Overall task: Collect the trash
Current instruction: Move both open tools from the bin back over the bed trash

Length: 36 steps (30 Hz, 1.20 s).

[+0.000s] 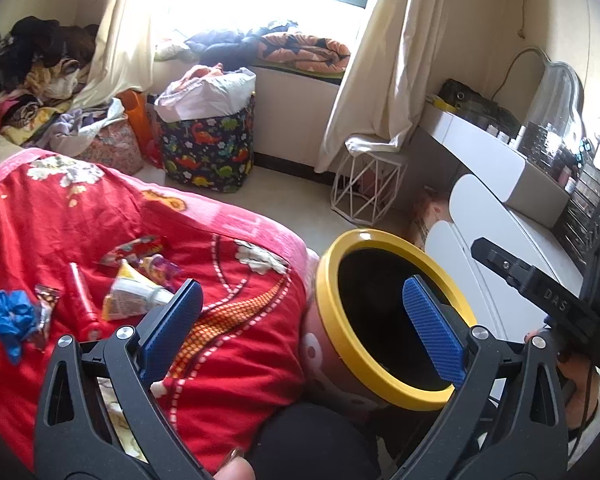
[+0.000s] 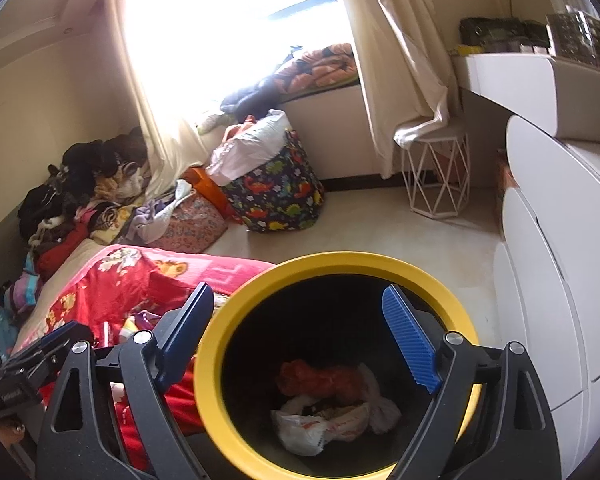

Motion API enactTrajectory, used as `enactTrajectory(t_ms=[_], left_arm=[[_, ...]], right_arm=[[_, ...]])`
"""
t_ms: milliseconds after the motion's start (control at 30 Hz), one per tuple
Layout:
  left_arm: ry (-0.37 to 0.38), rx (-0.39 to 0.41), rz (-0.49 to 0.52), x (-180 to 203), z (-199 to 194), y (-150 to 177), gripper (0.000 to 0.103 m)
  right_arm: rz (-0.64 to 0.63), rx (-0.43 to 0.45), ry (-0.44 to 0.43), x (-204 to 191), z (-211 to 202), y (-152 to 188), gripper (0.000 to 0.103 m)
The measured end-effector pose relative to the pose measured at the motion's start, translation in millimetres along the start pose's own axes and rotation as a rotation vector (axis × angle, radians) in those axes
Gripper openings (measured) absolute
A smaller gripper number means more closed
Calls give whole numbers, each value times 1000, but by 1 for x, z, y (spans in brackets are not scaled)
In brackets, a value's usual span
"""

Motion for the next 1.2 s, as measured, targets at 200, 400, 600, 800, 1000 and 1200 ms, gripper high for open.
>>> enactTrajectory(t_ms=[200, 400, 600, 800, 1000, 1200], left_arm=[[-15, 21, -14, -14, -8, -8, 92], [-36, 42, -29, -30, -15, -12, 92], [-62, 67, -49, -49, -23, -19, 92], [-93, 98, -87, -72, -33, -30, 92], [-126, 126, -136, -99, -41, -41, 92], [-161, 148, -174, -124, -47, -48, 92]], right_arm=[[-34, 30, -15, -20, -3, -5, 85], [-59, 54, -37, -36, -5, -10, 87], [-92, 56, -71, -57, -3, -10, 88], [-134, 40, -118, -85, 4, -9, 88], [-192, 21, -172, -121, 12, -10, 88], [-253, -11, -218, -152, 27, -7, 89]])
Point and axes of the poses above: each gripper's, at about its wrist camera, not at the fingertips, and z roughly the way its jaws point, x to its right, y to its underside, the point moved 5 cm from there along z, roughly the way its jaws point, and after that the axes turned 15 degrees about -z, right-handed, at the moved point
